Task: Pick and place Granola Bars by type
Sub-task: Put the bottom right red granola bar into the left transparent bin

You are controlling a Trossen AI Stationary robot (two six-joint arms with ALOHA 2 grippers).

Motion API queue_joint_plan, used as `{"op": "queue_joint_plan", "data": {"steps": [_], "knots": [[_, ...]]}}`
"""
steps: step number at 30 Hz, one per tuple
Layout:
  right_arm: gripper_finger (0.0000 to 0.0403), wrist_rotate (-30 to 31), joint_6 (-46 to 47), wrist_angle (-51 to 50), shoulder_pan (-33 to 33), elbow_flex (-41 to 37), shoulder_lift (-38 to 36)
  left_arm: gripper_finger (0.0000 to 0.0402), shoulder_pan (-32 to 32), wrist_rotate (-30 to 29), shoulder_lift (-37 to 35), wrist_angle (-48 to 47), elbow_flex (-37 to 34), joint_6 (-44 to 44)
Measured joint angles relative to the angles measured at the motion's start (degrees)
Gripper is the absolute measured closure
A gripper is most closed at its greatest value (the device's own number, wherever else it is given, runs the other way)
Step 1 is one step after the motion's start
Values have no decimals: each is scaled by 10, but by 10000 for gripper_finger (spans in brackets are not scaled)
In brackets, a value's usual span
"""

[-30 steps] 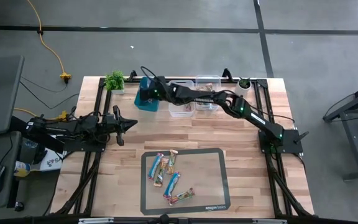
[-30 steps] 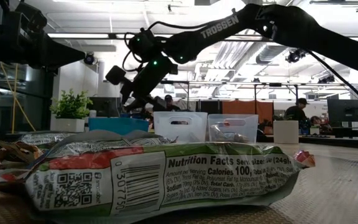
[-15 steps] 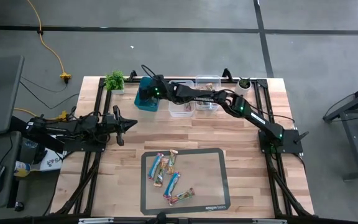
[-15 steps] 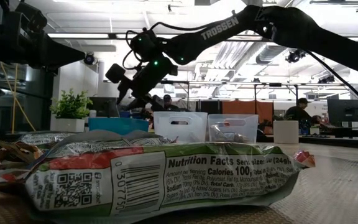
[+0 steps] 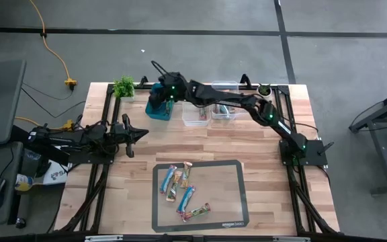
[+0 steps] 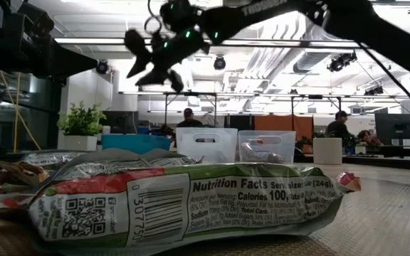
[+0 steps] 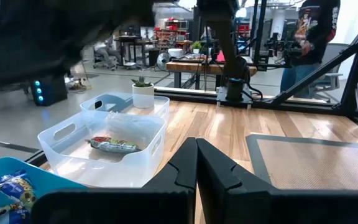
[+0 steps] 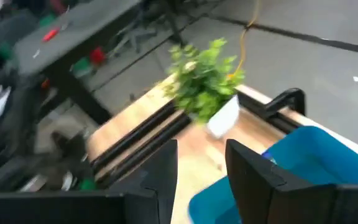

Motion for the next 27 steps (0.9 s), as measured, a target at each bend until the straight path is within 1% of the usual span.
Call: {"op": "queue_joint_plan", "data": {"steps": [6,9,13,19,27], "knots": [[284,-63,-96,-133,19,0,-74,401,0,0,0,0,0,0],[284,-81,-132,-201,32,0,-108,401,0,0,0,0,0,0],[284,-84,-168,-270,52,0,-149,401,0,0,0,0,0,0],[284,-85,-197,-348,92,0,-195,401,0,0,0,0,0,0],[284,-85,-235,-404,154,0,-211,401,0,0,0,0,0,0]]}}
